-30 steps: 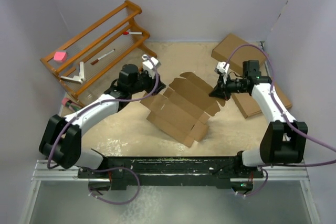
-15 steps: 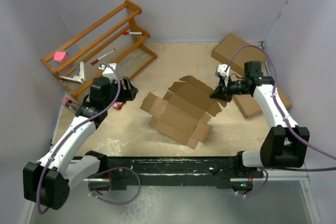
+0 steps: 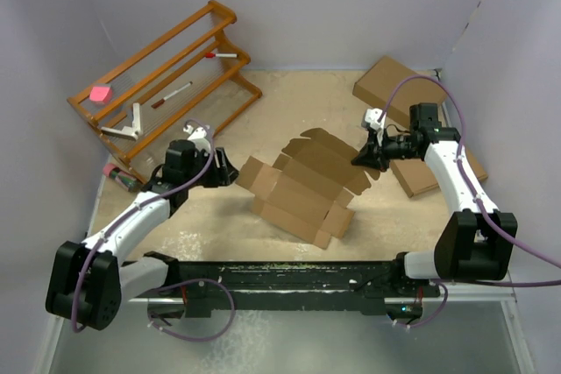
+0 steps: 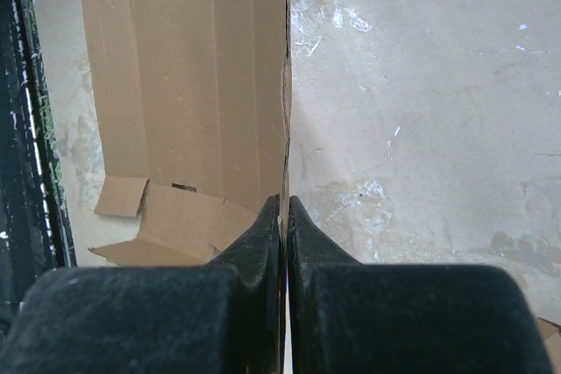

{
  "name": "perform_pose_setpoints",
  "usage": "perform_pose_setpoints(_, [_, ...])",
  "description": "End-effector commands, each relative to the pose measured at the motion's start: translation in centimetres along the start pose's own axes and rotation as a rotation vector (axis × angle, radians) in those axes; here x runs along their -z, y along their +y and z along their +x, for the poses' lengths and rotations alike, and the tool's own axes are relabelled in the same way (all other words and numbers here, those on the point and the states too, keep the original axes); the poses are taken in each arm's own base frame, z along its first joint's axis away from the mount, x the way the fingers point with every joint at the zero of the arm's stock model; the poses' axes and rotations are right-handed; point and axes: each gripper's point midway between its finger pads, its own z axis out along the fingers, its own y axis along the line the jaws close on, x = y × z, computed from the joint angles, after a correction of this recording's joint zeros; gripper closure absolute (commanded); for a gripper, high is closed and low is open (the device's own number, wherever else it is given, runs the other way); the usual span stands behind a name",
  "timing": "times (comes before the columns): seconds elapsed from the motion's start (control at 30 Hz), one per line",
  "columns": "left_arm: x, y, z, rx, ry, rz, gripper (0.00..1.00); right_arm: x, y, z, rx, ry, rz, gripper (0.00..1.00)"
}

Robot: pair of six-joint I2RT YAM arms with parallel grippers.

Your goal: Fold the paper box

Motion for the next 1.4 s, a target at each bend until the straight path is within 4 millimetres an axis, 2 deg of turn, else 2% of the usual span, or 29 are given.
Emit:
perform_pose_setpoints(0.0, [-0.5, -2.3, -0.4, 0.006, -0.024, 0.144, 0.41, 0.5, -0.1, -1.9, 0.047, -0.045, -0.006, 1.00])
perform_pose_setpoints(0.27, [-0.6, -2.4, 1.6, 0.041, 0.009, 0.191, 0.42, 0.6, 0.0, -2.0, 0.050, -0.046, -0.011, 1.00])
perform_pose_setpoints(0.47, [0.0, -2.1, 1.0, 0.050, -0.015, 0.152, 0.41, 0.7, -0.1, -2.1, 0.046, -0.049, -0.007, 1.00])
perform_pose_setpoints(0.67, [3.0, -1.1, 0.2, 0.095, -0.111, 0.050, 0.45, 1.6, -0.3, -3.1, 0.058, -0.047, 0.033, 1.00])
perform_pose_setpoints(0.77, [4.6, -2.0, 0.6, 0.124, -0.132, 0.089, 0.45, 2.5, -0.8, -4.6, 0.099, -0.049, 0.082, 1.00])
perform_pose_setpoints(0.87, [6.0, -3.8, 0.3, 0.121, -0.160, 0.179, 0.44, 3.2, -1.2, -5.5, 0.119, -0.036, 0.109, 1.00])
perform_pose_setpoints(1.07, [9.2, -8.2, -3.5, 0.018, -0.275, 0.355, 0.41, 3.6, -1.9, -5.9, 0.126, -0.002, 0.110, 1.00])
perform_pose_setpoints(1.2, [10.6, -10.6, -5.3, -0.047, -0.302, 0.451, 0.41, 3.7, -1.4, -7.1, 0.081, -0.036, 0.078, 1.00])
perform_pose_setpoints(1.3, [12.5, -13.6, -8.5, -0.144, -0.384, 0.557, 0.39, 4.4, -0.7, -8.6, 0.141, -0.052, 0.069, 1.00])
perform_pose_setpoints(1.33, [13.2, -14.6, -10.0, -0.204, -0.423, 0.573, 0.37, 4.7, 0.0, -8.9, 0.165, -0.048, 0.051, 1.00])
perform_pose_setpoints(1.37, [14.9, -16.1, -12.7, -0.276, -0.481, 0.574, 0.36, 5.1, 0.2, -9.4, 0.198, -0.047, 0.049, 1.00])
